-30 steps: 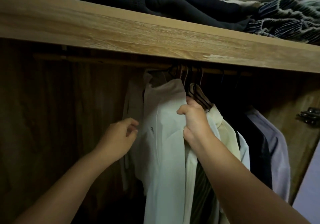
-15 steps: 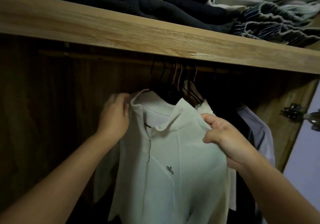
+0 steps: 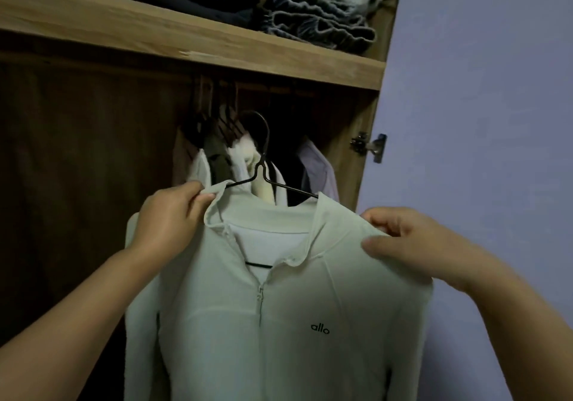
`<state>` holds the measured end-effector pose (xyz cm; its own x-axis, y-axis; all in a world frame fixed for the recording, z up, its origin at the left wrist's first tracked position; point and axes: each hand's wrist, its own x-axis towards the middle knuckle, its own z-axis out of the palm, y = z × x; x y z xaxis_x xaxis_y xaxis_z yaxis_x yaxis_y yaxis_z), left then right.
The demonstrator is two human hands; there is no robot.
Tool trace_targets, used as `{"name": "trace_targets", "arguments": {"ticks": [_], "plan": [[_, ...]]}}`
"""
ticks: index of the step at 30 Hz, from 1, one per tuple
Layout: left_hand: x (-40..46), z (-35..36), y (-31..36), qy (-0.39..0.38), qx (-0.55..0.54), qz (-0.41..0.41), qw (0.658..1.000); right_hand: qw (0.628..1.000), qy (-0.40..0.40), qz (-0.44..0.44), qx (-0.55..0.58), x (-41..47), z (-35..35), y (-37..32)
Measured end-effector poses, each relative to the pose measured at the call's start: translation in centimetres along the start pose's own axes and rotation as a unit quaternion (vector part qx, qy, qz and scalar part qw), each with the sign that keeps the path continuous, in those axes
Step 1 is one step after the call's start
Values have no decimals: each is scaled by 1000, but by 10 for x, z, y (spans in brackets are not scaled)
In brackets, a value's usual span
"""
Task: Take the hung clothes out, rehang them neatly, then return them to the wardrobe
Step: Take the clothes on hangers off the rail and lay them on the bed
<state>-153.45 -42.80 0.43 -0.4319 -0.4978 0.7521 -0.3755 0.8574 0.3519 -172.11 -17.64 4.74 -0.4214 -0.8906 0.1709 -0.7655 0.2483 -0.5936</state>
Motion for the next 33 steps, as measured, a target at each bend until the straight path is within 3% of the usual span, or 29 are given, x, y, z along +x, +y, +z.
{"name": "trace_targets", "arguments": {"ticks": [2,6,18,24,33], "plan": [[-22,3,28,20,3,17,1000,995,34,12,-97,-22,-4,9],[-51,7,69,13,-37,36,999,977,145,47,-147,-64,-6,24],[-77,12,139,-70,-206,80,973,898,360,193,-165,-195,9,20],[-107,2,161,-151,-296,123,935,850,420,280,-149,-272,42,-15],[-180,-22,237,-278,-412,160,853,741,480,415,-218,-409,82,-72]]}}
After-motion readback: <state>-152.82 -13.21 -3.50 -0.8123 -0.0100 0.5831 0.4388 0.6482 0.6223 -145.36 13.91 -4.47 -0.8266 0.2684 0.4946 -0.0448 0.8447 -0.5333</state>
